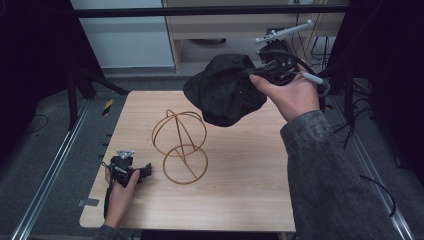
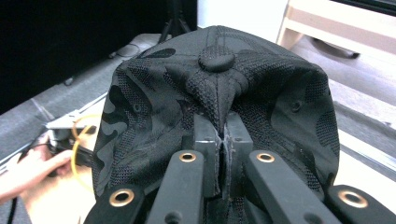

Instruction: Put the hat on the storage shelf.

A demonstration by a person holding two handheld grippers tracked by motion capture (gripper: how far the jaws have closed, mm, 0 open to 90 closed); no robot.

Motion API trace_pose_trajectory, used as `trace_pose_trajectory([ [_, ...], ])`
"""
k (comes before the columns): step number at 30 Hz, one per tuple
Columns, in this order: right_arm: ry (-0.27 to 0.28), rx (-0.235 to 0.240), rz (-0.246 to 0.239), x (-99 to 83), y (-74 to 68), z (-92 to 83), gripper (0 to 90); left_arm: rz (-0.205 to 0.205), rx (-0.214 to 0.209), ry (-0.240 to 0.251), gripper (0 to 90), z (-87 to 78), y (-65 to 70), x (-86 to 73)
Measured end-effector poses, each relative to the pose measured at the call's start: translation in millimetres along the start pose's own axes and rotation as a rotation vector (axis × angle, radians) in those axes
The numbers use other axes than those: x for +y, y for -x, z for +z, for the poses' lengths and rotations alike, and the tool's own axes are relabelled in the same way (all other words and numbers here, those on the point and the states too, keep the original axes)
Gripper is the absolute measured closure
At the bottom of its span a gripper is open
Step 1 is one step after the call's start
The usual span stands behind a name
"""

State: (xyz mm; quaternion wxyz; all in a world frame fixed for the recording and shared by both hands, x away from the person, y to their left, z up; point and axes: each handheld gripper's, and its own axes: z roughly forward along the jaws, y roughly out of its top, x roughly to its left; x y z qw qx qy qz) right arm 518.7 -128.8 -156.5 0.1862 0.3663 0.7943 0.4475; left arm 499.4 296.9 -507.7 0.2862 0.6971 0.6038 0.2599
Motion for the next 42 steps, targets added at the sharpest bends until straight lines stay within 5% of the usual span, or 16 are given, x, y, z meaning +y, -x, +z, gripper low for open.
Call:
trace_pose_trajectory([
  [24,-0.012,0.172,-0.038,8.8,-55.8,43.8,87.1,-0.001,0.001,0.001,0.0,0.2,0.2,0.1],
  [42,-0.066,0.238,-0.028,-14.1,-66.9,66.3,87.0,-0.002,0.001,0.003,0.0,0.3,0.3,0.1],
])
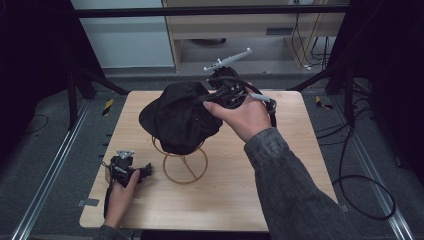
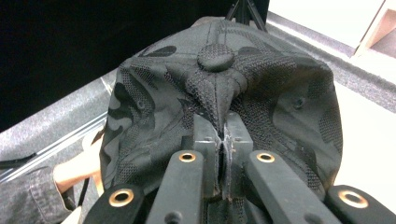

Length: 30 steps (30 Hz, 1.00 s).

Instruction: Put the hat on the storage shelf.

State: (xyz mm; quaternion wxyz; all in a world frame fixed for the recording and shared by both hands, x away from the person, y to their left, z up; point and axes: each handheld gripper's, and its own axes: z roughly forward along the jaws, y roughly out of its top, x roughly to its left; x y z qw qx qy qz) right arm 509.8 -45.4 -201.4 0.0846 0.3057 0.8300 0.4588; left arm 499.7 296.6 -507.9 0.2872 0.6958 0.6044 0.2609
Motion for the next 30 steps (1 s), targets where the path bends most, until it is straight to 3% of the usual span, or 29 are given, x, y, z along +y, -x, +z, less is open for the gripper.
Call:
trace_pose_trajectory([
  [21,-0.115,-0.006,-0.024,-24.6,-9.7,33.7,86.9,-0.002,-0.001,0.0,0.0,0.1,0.2,0.0],
  [30,-0.13,-0.02,-0.019,-28.1,-6.0,48.3,86.5,-0.002,-0.001,0.0,0.0,0.2,0.3,0.1],
])
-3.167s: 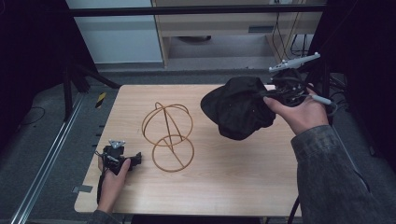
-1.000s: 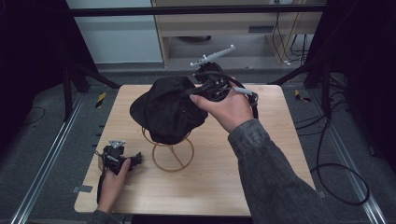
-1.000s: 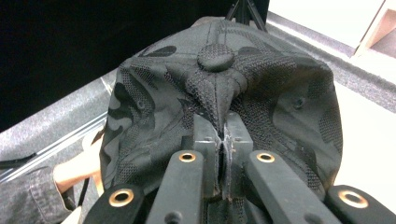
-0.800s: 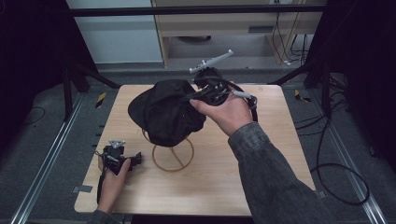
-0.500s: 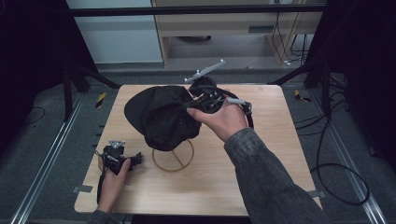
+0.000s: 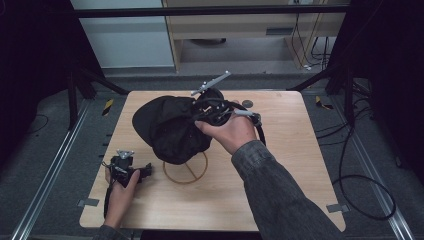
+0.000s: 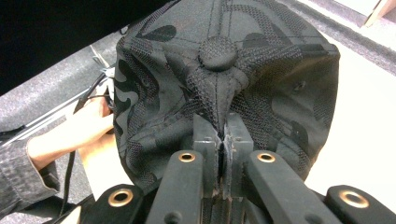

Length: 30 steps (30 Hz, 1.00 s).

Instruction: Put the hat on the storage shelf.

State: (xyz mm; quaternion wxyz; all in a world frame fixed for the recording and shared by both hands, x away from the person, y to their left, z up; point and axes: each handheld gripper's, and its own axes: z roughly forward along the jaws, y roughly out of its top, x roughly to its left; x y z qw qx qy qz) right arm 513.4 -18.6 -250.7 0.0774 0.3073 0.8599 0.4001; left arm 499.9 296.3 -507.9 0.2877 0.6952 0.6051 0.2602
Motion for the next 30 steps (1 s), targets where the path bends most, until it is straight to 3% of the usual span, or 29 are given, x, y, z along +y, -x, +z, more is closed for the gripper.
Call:
trace_pose_trajectory([
  [20,-0.01,0.001,0.017,7.7,4.6,8.0,83.1,0.001,-0.002,0.0,0.0,0.1,0.1,0.1],
  [30,-0.011,0.007,0.016,9.0,5.8,7.9,76.4,0.001,-0.002,0.0,0.0,0.1,0.1,0.2],
])
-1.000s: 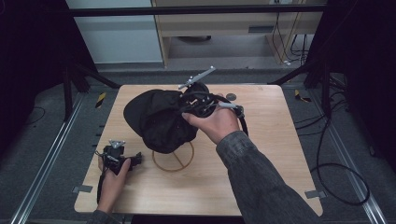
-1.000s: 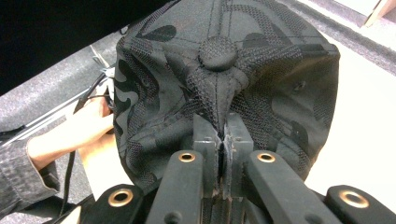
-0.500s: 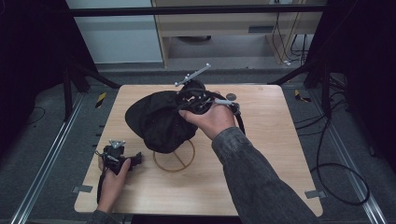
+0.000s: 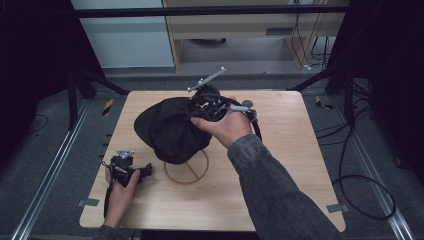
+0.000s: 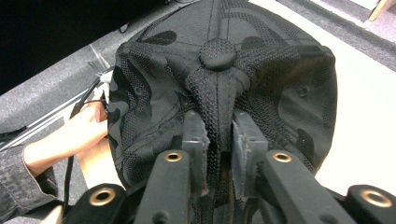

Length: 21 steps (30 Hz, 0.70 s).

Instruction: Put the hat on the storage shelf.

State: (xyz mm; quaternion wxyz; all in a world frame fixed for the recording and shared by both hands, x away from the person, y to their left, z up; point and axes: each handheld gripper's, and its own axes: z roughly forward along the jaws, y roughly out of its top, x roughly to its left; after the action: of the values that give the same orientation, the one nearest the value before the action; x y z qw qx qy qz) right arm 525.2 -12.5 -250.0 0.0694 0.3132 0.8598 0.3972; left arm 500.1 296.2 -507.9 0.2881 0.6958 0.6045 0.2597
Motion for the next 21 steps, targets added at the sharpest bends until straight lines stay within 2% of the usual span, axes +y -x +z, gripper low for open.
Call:
trace_pose_trajectory([
  [7,0.0,0.002,0.001,-0.4,-1.8,-3.2,68.7,0.0,0.0,0.0,0.0,0.0,0.0,0.0],
  [21,0.012,0.0,-0.002,-1.5,-2.5,-10.2,65.9,0.0,0.001,0.001,0.0,0.2,0.1,0.0],
])
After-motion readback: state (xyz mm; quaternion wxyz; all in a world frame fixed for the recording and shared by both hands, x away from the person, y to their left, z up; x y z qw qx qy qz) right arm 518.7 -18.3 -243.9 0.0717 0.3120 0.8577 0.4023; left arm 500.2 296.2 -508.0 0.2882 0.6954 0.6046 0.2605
